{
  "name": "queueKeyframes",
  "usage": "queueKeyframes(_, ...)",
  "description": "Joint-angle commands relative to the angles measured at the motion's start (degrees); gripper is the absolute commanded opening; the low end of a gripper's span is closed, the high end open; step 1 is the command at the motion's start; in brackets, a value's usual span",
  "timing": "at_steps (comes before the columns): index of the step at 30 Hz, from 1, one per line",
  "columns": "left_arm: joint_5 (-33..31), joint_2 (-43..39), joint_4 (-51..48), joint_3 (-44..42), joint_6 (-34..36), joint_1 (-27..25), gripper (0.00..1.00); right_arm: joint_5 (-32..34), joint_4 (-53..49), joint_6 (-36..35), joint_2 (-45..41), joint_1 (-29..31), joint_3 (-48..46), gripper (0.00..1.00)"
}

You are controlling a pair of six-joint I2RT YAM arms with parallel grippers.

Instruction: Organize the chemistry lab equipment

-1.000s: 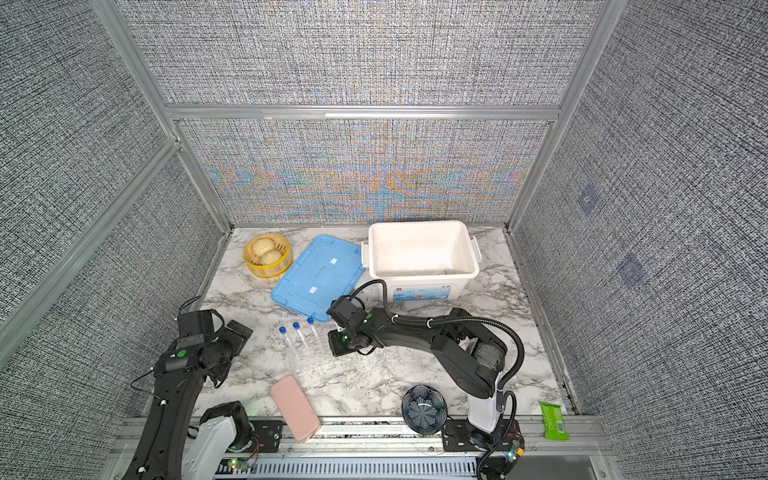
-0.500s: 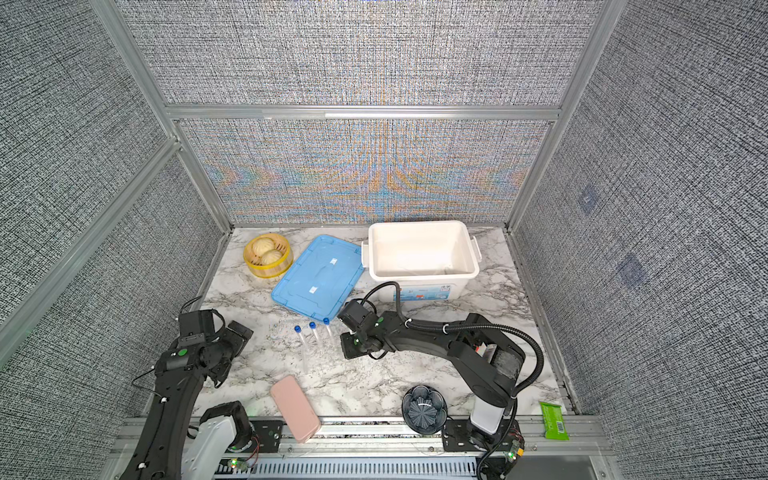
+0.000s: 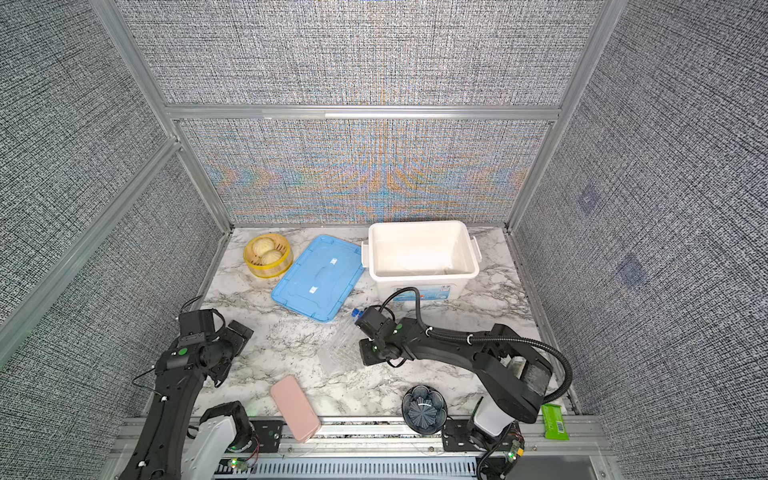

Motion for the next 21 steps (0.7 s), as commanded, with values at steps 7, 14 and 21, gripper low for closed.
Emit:
queueKeyframes(7, 0.0, 0.0, 0.9, 0.1, 0.5, 0.2, 0.99, 2.4, -4.8, -2.4, -1.1, 0.0, 1.5, 0.19)
queueKeyframes(14, 0.5, 0.1, 1.4, -0.5, 0.2, 0.2, 0.99, 1.7, -4.5, -2.1, -0.8, 0.0, 1.6, 0.19)
queueKeyframes(21, 0.8, 0.7, 2.0, -0.7, 0.1, 0.2, 0.99, 2.7, -5.7, -5.3, -2.2, 0.0, 2.4, 0.2)
